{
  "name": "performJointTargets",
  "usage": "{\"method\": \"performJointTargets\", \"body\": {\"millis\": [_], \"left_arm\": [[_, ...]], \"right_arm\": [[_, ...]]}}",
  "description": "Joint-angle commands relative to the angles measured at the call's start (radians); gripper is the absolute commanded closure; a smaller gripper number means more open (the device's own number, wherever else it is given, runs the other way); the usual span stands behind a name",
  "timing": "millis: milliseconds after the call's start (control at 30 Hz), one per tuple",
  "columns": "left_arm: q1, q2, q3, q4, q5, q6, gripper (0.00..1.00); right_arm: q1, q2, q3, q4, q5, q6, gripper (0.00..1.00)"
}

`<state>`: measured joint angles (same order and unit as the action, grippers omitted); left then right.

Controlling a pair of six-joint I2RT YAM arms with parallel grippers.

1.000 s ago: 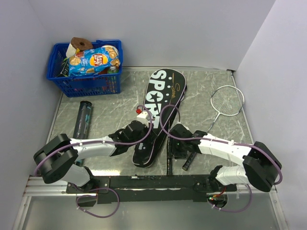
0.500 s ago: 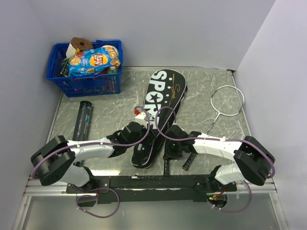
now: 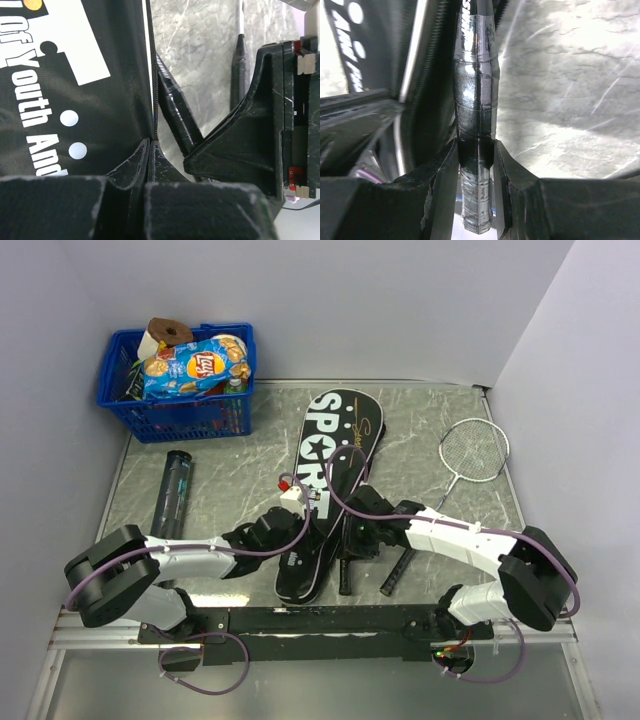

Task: Pack up the badminton gear

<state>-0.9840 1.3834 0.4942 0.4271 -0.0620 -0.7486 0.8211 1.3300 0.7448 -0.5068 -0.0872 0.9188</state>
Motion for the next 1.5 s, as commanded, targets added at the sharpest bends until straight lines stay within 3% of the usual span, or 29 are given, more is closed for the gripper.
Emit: {"method": "performJointTargets", "body": {"millis": [0, 433, 633, 833, 967, 1233, 1467], "left_arm": [[-0.042, -0.029, -0.02, 0.065, 0.051, -0.077, 0.99], [-0.097, 0.014, -0.025, 0.16, 0.053, -0.164, 0.99], [-0.097, 0.035, -0.032, 0.202, 0.053, -0.181, 0.99], [-0.097, 0.057, -0.003, 0.173, 0.044, -0.152, 0.99], [-0.096, 0.057, 0.003, 0.164, 0.034, -0.138, 0.99], [-0.096, 0.031, 0.006, 0.157, 0.037, -0.138, 0.99], [-0.096, -0.004, 0.003, 0.139, 0.024, -0.13, 0.99]], "right_arm": [[-0.034, -0.008, 0.071, 0.065, 0.037, -0.021, 1.0], [-0.065, 0.116, 0.122, 0.235, -0.048, 0.015, 1.0], [-0.065, 0.12, 0.09, 0.297, -0.08, 0.025, 0.59], [-0.065, 0.002, 0.036, 0.228, -0.019, 0.003, 0.46], [-0.066, -0.115, -0.024, 0.174, 0.02, 0.005, 0.46], [-0.066, -0.204, -0.159, 0.188, 0.0, 0.029, 0.69], [-0.065, -0.281, -0.219, 0.166, -0.005, 0.009, 0.75]]}}
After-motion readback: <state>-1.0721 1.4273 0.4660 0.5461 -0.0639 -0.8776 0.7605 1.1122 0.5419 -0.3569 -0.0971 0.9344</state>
